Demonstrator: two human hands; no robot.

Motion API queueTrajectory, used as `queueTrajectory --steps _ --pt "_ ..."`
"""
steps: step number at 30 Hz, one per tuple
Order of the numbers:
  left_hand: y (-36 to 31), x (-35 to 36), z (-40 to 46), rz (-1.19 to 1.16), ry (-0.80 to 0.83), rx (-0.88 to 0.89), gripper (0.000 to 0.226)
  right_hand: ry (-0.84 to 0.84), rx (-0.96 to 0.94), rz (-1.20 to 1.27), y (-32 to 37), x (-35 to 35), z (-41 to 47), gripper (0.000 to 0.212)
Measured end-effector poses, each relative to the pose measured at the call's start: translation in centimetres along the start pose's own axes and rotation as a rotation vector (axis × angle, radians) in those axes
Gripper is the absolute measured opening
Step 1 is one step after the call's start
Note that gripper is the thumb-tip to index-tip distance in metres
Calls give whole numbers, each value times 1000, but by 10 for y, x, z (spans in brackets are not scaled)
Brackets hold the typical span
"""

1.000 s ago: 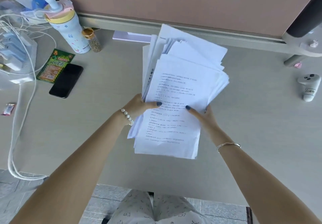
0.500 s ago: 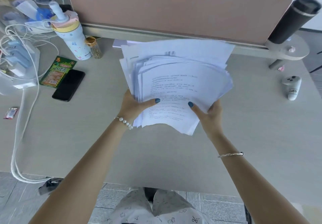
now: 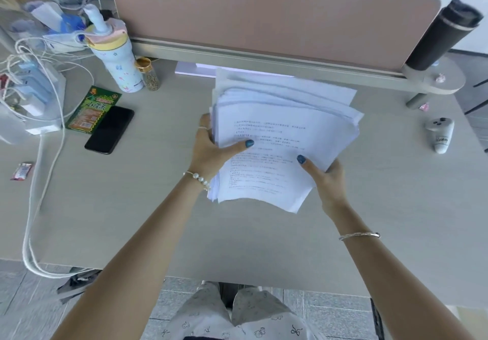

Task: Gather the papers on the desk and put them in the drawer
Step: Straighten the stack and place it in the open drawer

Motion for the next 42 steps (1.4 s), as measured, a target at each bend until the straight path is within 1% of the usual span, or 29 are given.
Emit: queueTrajectory --steps 1,4,6,8,10,13,14,17,18,22,26,29,31,32,34,37,40,42 --pt "3 -1 -1 -8 -1 -14 70 -12 14 8 -3 -1 -1 27" --pt "13 6 -8 14 42 -47 60 -27 62 13 -17 8 -5 21" --pt "15 9 -14 14 16 -57 50 -62 73 -7 -22 14 -8 18" --pt "13 9 -16 -41 -28 -84 32 -103 69 15 -19 12 -8 14" --pt "5 11 -11 -94 -64 -69 25 -134 27 34 -6 11 -7 17" --pt "2 7 -3 -113 -134 -41 27 -144 -54 54 13 11 -6 19" --pt "8 5 -4 -92 -140 -55 28 -134 -29 54 7 12 -5 19" --pt "37 9 -19 -5 -66 -138 32 -122 160 62 -33 14 -4 20" --pt "41 11 -22 -1 -64 -153 33 -133 188 48 -41 14 -4 20" --pt "37 12 -14 13 -105 -108 48 -161 138 67 -33 15 2 20" --pt "56 12 -26 18 -144 -163 39 -141 206 52 -54 21 1 18" --pt "53 13 -22 30 -140 -127 45 -182 194 16 -50 16 4 17" --pt "55 13 -23 40 -122 -144 49 -166 194 -14 -49 17 5 16" --pt "59 13 -26 48 -117 -166 49 -156 215 -21 -53 17 4 17" --pt "62 16 -31 46 -112 -176 41 -166 234 -16 -61 11 1 20" --pt "62 23 -40 25 -92 -183 32 -186 227 -30 -68 1 -2 16" --pt "73 27 -53 52 -53 -232 27 -154 266 -57 -80 -2 -5 18" --pt "78 27 -53 65 -22 -229 22 -132 230 -71 -83 -4 -4 18"
Point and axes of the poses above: each hand's wrist, its own z-axis towards the middle knuckle, its own x-axis out of the palm, y = z × x, the point moved 9 cm from there along z, towards the middle knuckle, and after that the axes turned 14 degrees about x, right-handed, at the moved point
